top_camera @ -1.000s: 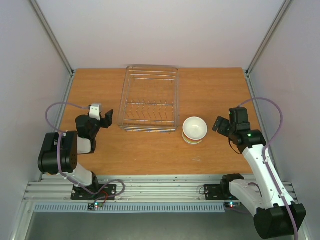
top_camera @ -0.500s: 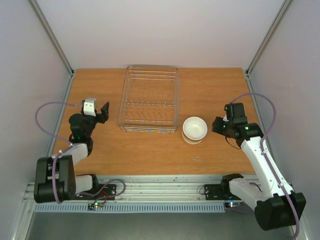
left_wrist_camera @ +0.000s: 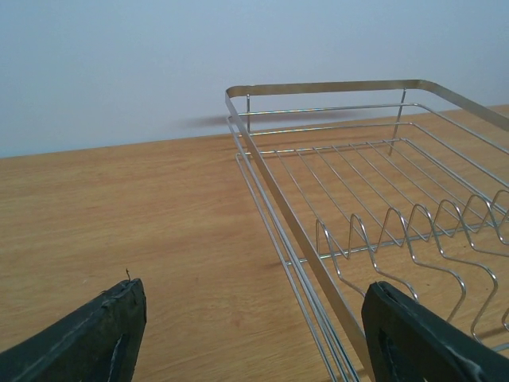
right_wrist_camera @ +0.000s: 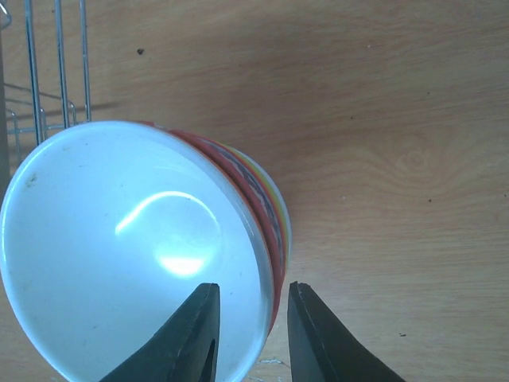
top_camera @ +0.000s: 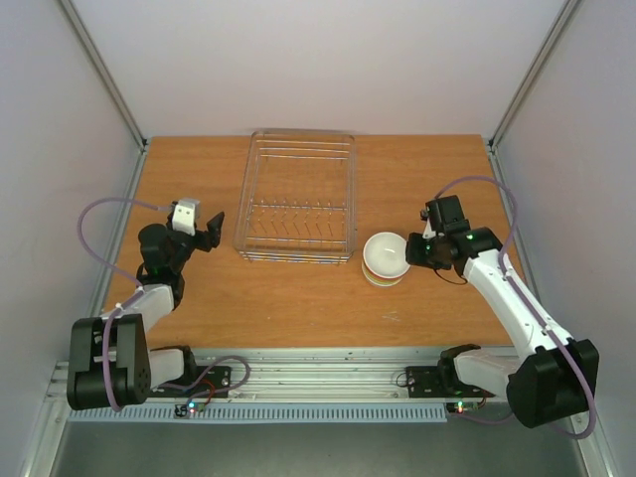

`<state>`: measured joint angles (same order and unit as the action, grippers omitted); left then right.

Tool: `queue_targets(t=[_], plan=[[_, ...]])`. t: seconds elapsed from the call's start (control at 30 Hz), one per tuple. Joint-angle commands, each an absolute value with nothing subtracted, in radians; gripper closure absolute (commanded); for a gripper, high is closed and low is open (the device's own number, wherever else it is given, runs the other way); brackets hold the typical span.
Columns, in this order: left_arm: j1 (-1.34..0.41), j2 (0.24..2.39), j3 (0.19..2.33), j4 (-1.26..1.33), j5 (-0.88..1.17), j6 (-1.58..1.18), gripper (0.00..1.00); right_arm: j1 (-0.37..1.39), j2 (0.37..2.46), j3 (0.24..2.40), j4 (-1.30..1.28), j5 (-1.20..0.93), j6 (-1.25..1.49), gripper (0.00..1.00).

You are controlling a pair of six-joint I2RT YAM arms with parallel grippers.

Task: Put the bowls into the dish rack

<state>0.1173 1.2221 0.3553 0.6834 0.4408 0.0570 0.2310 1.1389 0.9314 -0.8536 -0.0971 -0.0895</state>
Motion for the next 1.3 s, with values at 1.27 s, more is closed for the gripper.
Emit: queue_targets(t=[1.27], plan=[[0.12, 1.164, 0.583, 0.284, 0.719, 0.167, 0.22, 0.325, 1.089, 1.097, -0.928, -0.031, -0.137, 0.99]])
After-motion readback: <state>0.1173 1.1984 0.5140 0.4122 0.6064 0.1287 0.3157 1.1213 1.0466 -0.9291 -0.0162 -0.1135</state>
